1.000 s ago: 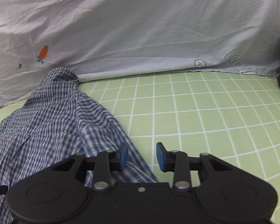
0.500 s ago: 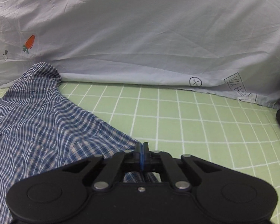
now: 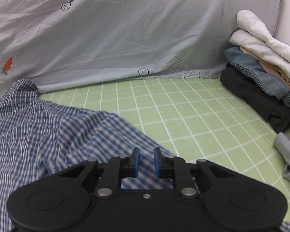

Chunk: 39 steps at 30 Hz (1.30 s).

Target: Fold clothes

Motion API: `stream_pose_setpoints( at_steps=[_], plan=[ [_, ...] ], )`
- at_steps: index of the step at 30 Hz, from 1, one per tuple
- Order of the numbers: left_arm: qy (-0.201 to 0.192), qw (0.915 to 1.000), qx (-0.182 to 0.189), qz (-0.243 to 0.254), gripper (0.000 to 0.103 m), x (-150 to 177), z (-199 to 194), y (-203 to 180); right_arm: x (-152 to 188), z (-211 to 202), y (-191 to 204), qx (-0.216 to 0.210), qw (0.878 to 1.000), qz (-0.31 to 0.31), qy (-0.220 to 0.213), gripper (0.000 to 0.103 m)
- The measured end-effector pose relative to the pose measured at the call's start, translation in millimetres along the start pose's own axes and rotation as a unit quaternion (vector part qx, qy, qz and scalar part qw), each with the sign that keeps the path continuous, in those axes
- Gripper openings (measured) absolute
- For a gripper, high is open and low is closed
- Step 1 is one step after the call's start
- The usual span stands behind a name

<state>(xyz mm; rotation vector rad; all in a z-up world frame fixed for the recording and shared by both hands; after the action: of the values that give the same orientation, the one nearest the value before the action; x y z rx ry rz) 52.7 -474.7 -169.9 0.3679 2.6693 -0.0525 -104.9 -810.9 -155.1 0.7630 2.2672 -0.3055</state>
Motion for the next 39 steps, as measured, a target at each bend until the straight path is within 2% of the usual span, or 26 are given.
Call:
stream_pose_setpoints(
  at_steps=[3,7,12,16,17,19,21,24,29,32,33,34,37,39],
  plan=[
    [0.002,1.0,0.0,0.002,0.103,-0.9,0.2,-0.1,29.9,-2.5,-21.9,0.033,0.999,0.021,0.024,0.016],
    [0.009,0.9999,0.003,0.006,0.103,-1.4,0.2,2.1,50.9,-17.5,-55.9,0.095,0.994,0.042,0.02,0.016],
    [0.016,0.9997,0.001,0.017,0.103,5.3,-4.5,6.7,77.8,-34.6,-111.0,0.187,0.98,0.069,0.027,0.018],
    [0.013,0.9997,-0.01,0.02,0.103,18.6,-15.1,14.3,90.8,-51.6,-141.5,0.233,0.967,0.097,0.042,0.023],
    [0.012,0.9996,-0.014,0.021,0.103,22.4,-18.2,15.8,93.4,-57.2,-145.4,0.237,0.964,0.109,0.047,0.024],
    [0.009,0.9995,-0.02,0.022,0.103,30.1,-24.1,18.9,99.1,-70.9,-146.0,0.214,0.967,0.132,0.033,0.026],
    [0.006,0.9996,-0.019,0.018,0.103,38.2,-30.9,23.2,106.4,-79.4,-137.6,0.179,0.973,0.147,0.026,0.038],
    [0.003,0.9998,-0.014,0.01,0.103,50.6,-41.6,29.9,121.3,-83.0,-128.7,0.153,0.974,0.166,0.03,0.038],
    [-0.012,0.9997,-0.021,-0.004,0.103,69.6,-59.0,48.0,134.2,-94.3,-134.3,0.181,0.972,0.149,0.028,0.037],
    [-0.02,0.9991,-0.034,-0.017,0.103,87.1,-69.6,67.6,138.1,-95.3,-143.6,0.253,0.959,0.12,0.035,0.036],
    [-0.022,0.9988,-0.038,-0.022,0.103,93.5,-73.1,75.5,137.3,-96.9,-149.7,0.252,0.959,0.126,0.041,0.037],
    [-0.023,0.9985,-0.042,-0.027,0.103,99.9,-76.3,83.1,136.4,-98.7,-155.8,0.248,0.958,0.133,0.047,0.037],
    [-0.018,0.9976,-0.052,-0.042,0.103,120.0,-85.1,105.3,133.2,-114.6,-145.2,0.207,0.967,0.139,0.045,0.038],
    [-0.012,0.9971,-0.058,-0.049,0.103,133.6,-89.9,119.3,132.9,-125.9,-125.6,0.169,0.976,0.132,0.043,0.046]
  ],
)
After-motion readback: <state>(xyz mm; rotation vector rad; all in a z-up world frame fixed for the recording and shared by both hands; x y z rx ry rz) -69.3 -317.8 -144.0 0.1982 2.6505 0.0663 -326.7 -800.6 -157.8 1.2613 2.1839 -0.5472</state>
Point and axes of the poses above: each gripper's, at about its wrist camera, not at the fingertips, and z roughly the way its jaws point, y to its left, x to its underside, the point moved 2 cm from there along z, roughly the way its jaws point, and after that the axes turned 5 degrees about y, right-handed, at the moved point
